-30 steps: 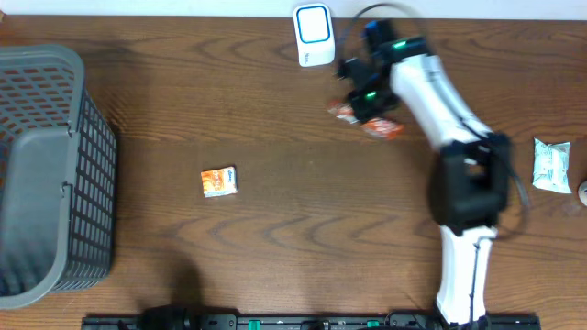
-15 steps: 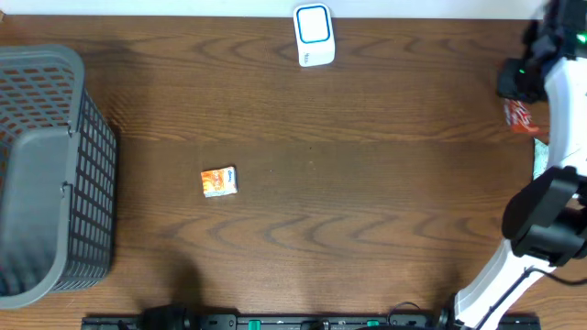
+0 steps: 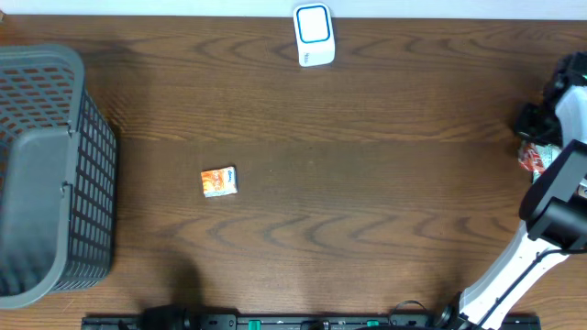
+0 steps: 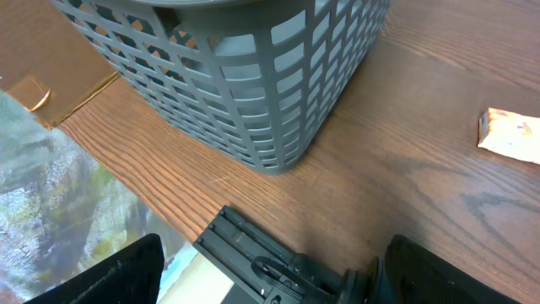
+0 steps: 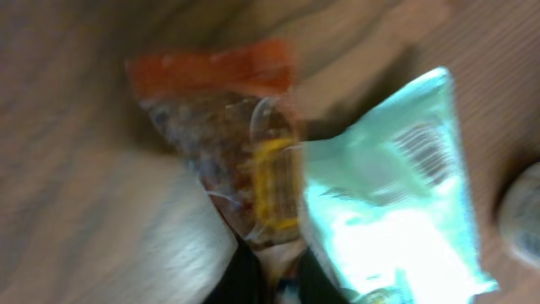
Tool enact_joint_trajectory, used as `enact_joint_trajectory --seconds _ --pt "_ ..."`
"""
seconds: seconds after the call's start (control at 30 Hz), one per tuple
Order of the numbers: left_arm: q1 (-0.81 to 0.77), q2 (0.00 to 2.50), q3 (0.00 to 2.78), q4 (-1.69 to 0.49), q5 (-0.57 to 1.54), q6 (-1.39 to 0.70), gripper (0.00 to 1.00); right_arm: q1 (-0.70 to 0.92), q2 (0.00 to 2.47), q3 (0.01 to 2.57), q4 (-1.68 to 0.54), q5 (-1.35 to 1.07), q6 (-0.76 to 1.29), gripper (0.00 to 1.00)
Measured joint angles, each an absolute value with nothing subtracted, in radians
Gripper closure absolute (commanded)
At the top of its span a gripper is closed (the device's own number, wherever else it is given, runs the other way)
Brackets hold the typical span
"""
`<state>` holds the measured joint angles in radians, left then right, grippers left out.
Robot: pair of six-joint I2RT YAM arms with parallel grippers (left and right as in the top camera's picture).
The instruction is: Scan the item barcode
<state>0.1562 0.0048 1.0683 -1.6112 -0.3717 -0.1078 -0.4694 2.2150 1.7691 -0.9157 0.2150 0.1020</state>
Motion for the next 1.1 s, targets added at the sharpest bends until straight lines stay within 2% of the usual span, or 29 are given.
enact_joint_trajectory --seconds 0.03,0.07,0.2,0.37,0.5,0.67,0.7,0.73,0.8,0.87,0.9,1.1 --pt "0.156 0.005 1.068 -1.611 -0.372 -0.108 0.16 -0.482 2.215 1.770 -0.921 0.205 0.106 0.22" --pt "0.156 0.004 1.068 -1.611 -0.372 -0.108 0.16 -0.495 2.215 1.770 -0.931 0.173 0.105 0.01" --pt "0.156 0.005 1.068 -1.611 -0.372 -0.108 0.16 -0.513 2.215 1.801 -1.011 -0.035 0.088 0.01" --pt "0.156 0.005 1.068 -1.611 -0.372 -0.108 0.16 -0.434 2.185 1.903 -1.107 -0.271 0.070 0.01" --pt "0.156 0.005 1.068 -1.611 -0.372 -0.108 0.16 -0.271 2.104 1.933 -1.152 -0.374 0.088 0.01" --pt "0.156 0.005 1.068 -1.611 -0.372 -0.108 0.16 0.046 2.051 1.948 -1.212 -0.435 0.185 0.01" --pt "0.156 0.005 1.068 -1.611 -0.372 -0.108 0.16 0.100 2.053 1.946 -1.211 -0.440 0.197 0.09" --pt "0.156 0.005 1.068 -1.611 -0.372 -0.108 0.16 0.152 2.055 1.941 -1.212 -0.444 0.206 0.27" --pt "0.156 0.004 1.068 -1.611 -0.372 -0.108 0.16 0.265 2.055 1.927 -1.211 -0.445 0.227 0.50" --pt "0.156 0.005 1.068 -1.611 -0.372 -0.108 0.16 0.364 2.055 1.923 -1.201 -0.439 0.261 0.85" --pt "0.156 0.005 1.068 -1.611 -0.372 -0.108 0.16 0.418 2.055 1.921 -1.184 -0.429 0.278 0.99" --pt "0.156 0.004 1.068 -1.611 -0.372 -0.108 0.16 0.682 2.055 1.918 -0.986 -0.262 0.416 0.98"
